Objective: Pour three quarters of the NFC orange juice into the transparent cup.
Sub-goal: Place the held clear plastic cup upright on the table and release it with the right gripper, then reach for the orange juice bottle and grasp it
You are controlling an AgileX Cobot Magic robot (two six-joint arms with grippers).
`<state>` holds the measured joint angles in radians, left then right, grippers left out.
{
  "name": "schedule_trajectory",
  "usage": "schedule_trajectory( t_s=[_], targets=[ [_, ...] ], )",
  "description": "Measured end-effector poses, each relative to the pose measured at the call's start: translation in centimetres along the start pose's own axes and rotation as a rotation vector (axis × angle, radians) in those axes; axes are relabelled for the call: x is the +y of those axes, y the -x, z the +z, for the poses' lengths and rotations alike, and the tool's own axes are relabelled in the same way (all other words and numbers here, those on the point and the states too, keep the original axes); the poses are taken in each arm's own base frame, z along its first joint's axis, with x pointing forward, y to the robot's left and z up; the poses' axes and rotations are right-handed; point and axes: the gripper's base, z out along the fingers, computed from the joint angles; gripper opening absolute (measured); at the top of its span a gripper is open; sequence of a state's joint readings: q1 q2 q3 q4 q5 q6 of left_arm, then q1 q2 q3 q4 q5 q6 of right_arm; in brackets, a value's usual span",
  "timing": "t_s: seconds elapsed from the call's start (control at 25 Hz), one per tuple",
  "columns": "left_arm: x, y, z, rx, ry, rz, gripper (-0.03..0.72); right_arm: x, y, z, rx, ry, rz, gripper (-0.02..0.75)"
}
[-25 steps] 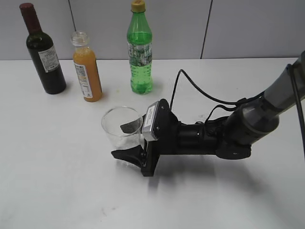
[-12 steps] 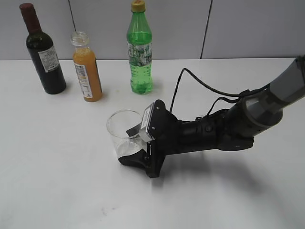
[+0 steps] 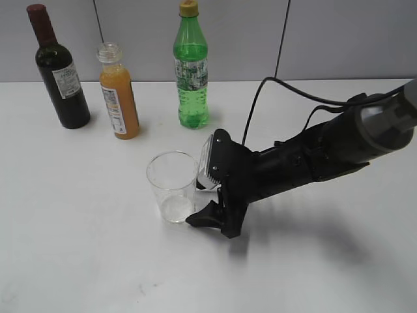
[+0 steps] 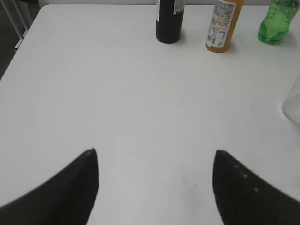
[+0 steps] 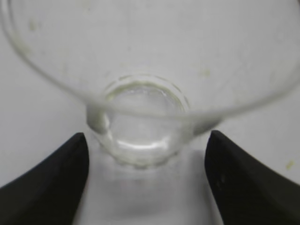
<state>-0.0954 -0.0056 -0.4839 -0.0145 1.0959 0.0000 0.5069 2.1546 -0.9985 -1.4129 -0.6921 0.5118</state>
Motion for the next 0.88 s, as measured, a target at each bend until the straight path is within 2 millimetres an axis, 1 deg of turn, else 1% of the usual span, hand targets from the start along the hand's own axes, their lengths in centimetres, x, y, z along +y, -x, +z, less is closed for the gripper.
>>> schedule_trajectory(
  t_s=[0.2,0.32,0.52,0.6,0.88],
  targets=[
    [0.0,0.0,0.0,0.000,0.000,0.000,0.584,-1.1,-0.6,-2.4,0.095,-0.005,0.051,0.593],
    [0.0,0.0,0.0,0.000,0.000,0.000,0.584,-1.9,-0.2,-4.3,0.096,-0.031,0.072,0.593],
    [0.0,0.0,0.0,0.000,0.000,0.000,0.584,-3.2,1.1,-7.8,0.077,-0.105,0.056,0.592],
    [0.0,0.0,0.0,0.000,0.000,0.000,0.584,-3.6,1.4,-8.9,0.104,-0.149,0.046,0.592],
    [0.0,0.0,0.0,0.000,0.000,0.000,0.584,-5.4,2.5,-13.1,0.191,-0.398,0.080,0.592]
  ],
)
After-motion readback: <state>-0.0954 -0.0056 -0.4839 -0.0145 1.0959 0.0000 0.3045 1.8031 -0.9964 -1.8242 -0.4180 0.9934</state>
